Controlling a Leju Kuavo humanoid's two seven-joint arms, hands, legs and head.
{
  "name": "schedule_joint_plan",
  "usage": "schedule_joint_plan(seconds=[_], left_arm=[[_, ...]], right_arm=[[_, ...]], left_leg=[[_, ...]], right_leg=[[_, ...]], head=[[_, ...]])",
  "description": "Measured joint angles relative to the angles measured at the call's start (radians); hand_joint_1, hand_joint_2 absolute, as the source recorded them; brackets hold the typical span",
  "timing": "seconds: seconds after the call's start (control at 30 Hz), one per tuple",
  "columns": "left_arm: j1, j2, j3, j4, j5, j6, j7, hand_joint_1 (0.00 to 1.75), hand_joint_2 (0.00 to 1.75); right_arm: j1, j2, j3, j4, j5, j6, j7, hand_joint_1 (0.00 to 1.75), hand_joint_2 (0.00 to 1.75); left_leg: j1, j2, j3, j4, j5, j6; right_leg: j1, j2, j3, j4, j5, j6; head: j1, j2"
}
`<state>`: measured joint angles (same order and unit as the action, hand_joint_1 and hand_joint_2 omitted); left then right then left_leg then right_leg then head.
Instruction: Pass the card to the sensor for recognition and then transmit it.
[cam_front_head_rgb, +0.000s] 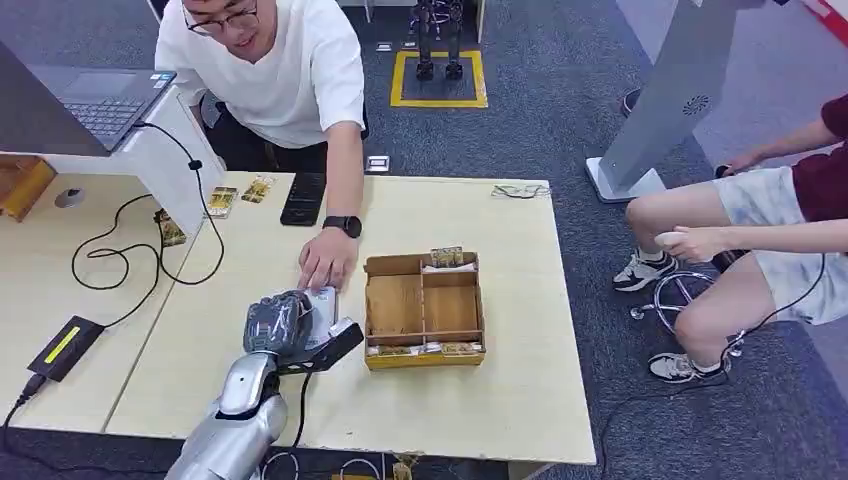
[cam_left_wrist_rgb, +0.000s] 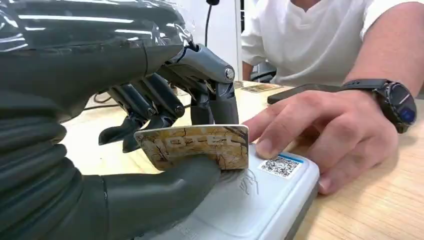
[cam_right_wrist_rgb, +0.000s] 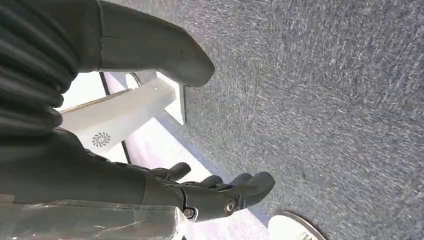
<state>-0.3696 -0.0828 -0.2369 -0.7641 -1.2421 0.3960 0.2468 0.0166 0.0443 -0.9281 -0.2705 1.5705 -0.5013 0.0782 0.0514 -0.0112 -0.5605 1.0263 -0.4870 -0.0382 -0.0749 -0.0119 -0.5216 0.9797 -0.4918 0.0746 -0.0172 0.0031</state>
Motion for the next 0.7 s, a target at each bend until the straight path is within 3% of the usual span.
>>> schedule_joint_plan(seconds=[0.43, 0.7], left_arm=[[-0.010, 0.000, 0.000, 0.011, 0.059, -0.009, -0.031, 1.75, 1.75], [-0.011, -0.003, 0.006, -0.022, 0.147, 0.076, -0.111, 1.75, 1.75]], right_arm=[[-0.001, 0.000, 0.013, -0.003, 0.000, 0.000, 0.004, 0.00, 1.75], [0.000, 0.000, 0.015, -0.003, 0.000, -0.002, -0.003, 0.00, 1.75]], left_leg=[[0.000, 0.000, 0.005, 0.000, 0.000, 0.000], [0.000, 0.000, 0.004, 0.000, 0.001, 0.000]], right_leg=[[0.000, 0.000, 0.005, 0.000, 0.000, 0.000], [0.000, 0.001, 0.003, 0.000, 0.001, 0.000]], head=[[0.000, 0.000], [0.000, 0.000]])
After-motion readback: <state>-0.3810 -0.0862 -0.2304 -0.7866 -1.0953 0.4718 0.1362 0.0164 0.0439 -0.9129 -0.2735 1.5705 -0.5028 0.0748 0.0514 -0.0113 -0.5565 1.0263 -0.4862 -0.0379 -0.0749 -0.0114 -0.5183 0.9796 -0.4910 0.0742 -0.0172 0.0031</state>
